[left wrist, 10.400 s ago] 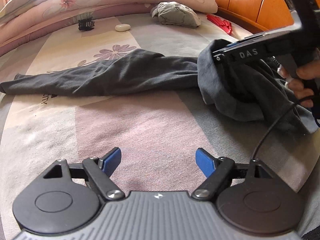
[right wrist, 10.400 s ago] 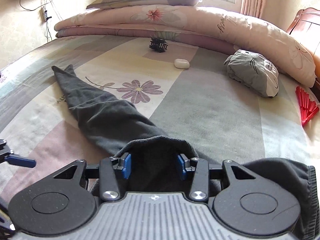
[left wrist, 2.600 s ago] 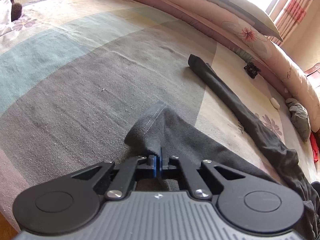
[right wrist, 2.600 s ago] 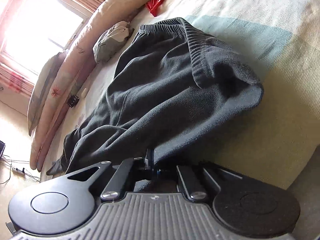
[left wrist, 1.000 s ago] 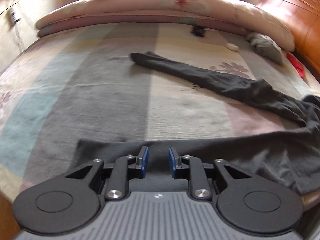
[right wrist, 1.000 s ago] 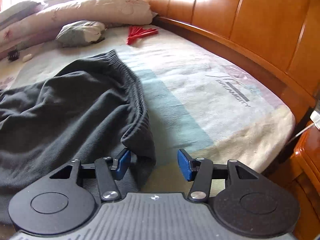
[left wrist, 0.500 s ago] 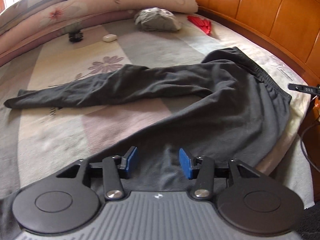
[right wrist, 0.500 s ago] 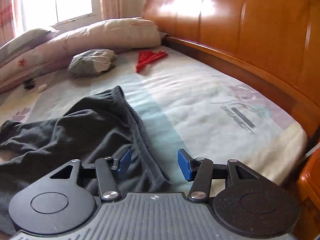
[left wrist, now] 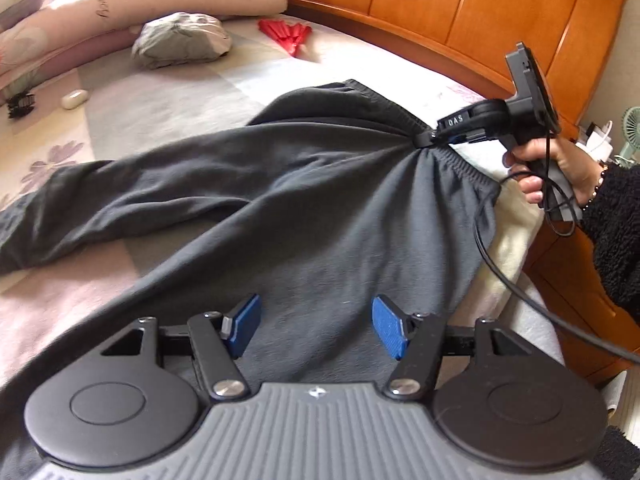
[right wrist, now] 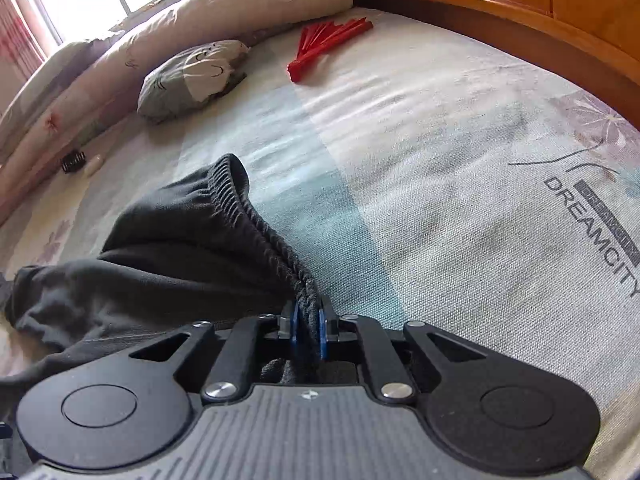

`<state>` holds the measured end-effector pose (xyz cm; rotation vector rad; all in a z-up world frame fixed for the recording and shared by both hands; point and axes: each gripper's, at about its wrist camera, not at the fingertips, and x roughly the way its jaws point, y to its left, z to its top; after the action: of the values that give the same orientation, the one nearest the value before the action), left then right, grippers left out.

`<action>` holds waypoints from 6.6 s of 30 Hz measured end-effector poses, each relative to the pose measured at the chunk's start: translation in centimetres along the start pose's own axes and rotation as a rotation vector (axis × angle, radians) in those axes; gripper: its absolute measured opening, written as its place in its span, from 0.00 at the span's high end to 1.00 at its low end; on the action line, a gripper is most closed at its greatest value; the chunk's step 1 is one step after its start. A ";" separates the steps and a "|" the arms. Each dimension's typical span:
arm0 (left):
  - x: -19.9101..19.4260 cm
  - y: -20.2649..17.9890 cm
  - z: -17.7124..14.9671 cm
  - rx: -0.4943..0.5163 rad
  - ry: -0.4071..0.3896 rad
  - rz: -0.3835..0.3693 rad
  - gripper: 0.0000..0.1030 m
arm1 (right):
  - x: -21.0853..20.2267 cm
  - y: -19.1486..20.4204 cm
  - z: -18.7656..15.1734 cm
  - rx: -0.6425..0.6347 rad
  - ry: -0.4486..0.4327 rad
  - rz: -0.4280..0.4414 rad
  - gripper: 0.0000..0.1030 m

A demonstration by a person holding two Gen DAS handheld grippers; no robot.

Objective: Fold clothes

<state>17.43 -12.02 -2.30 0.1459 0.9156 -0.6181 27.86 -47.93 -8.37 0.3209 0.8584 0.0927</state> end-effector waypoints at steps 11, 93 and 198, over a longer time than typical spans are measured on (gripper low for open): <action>1.6 -0.4 1.0 0.003 -0.006 -0.024 0.32 | 6.7 2.0 9.5 -0.091 0.039 0.216 0.38; -1.2 -3.7 -1.8 0.029 -0.041 -0.047 0.27 | -5.0 -4.1 -11.5 0.472 -0.248 0.151 0.89; 8.8 19.3 9.4 -0.628 -0.206 -0.337 0.06 | -1.9 19.8 -14.6 -0.558 -0.007 0.204 0.00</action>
<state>38.73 -3.56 -6.09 -0.6352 0.9005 -0.6131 16.50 -26.05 -9.70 -0.1174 0.7570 0.5100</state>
